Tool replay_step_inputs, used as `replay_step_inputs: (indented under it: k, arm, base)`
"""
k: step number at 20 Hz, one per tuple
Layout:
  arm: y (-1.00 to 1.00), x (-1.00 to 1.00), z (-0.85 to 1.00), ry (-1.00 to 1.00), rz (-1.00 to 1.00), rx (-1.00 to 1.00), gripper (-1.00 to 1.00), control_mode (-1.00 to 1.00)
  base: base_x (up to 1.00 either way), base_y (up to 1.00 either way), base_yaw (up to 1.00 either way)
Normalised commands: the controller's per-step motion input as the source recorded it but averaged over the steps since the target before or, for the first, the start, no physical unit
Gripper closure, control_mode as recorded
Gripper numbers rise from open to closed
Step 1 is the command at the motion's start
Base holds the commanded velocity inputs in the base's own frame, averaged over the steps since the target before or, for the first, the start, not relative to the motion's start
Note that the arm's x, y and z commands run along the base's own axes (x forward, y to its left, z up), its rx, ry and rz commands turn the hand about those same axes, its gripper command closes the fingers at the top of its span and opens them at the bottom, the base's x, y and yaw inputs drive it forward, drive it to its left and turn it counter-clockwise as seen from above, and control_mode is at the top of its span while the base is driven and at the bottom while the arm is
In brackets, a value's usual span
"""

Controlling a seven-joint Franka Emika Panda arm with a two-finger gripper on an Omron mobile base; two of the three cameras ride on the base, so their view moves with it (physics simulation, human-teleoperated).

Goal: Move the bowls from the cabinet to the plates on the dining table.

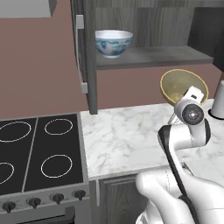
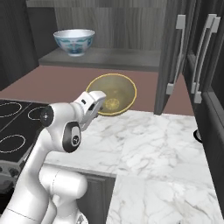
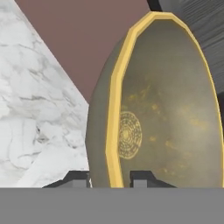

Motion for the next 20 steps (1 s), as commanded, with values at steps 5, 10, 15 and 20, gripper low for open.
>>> replay_step_inputs:
  k: [5,10,15,20]
  arm:
    - [0.00,0.00,0.00,0.00,0.00,0.00,1.00,1.00]
    - [0.00,0.00,0.00,0.00,0.00,0.00,1.00,1.00]
    - [0.00,0.00,0.00,0.00,0.00,0.00,1.00,1.00]
    - [0.00,0.00,0.00,0.00,0.00,0.00,1.00,1.00]
  base:
    - [-0.70,0.43,0.00]
    - [-0.51,0.50,0.02]
    - [-0.05,0.45,0.11]
    - [-0.01,0.52,0.26]
